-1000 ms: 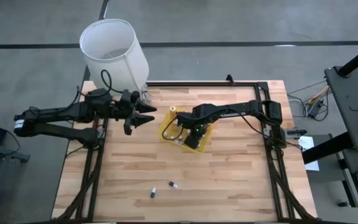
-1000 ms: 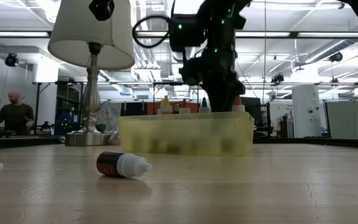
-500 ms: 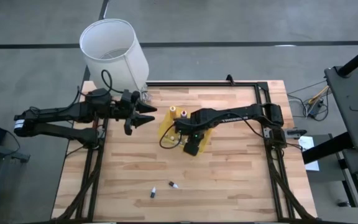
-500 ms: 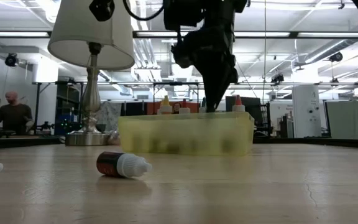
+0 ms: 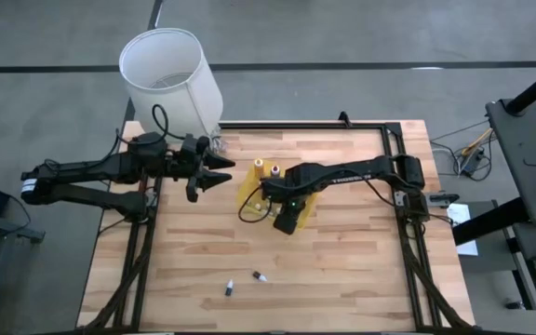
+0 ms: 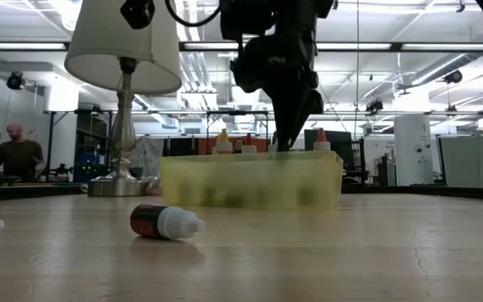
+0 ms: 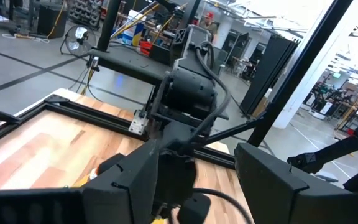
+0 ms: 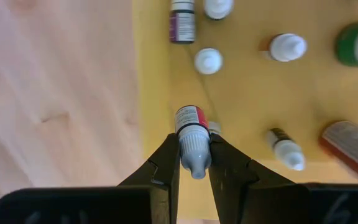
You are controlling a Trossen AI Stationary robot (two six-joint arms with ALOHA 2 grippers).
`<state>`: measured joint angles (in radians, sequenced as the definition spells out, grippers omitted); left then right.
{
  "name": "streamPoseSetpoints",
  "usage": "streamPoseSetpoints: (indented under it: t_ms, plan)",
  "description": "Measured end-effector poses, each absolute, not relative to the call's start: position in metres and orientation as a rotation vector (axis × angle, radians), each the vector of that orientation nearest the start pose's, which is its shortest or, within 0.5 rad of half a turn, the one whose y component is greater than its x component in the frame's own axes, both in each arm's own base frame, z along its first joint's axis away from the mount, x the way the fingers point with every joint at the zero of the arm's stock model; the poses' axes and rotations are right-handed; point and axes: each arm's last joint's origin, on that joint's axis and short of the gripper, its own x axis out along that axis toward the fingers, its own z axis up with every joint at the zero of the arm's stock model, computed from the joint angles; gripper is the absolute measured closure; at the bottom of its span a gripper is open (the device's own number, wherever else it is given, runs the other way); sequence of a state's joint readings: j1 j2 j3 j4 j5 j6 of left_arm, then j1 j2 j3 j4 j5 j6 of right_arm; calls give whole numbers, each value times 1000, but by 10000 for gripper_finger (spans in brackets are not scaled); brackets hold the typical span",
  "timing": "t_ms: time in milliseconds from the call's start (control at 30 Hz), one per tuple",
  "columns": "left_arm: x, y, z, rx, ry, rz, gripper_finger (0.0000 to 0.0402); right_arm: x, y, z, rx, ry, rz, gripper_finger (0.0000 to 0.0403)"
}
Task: Pick & Place food coloring
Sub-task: Put the small red food coloring bottle into the yellow bin
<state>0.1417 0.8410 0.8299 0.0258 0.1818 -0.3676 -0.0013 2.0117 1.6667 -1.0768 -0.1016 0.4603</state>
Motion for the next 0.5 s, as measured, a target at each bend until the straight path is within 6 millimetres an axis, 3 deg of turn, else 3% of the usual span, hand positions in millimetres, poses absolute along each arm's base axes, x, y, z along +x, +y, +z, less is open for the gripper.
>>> streamPoseSetpoints:
  t_ms: [500]
  plan:
    - [185, 21, 359, -363, -3, -45, 217, 405, 15, 236, 506, 1362, -221, 348]
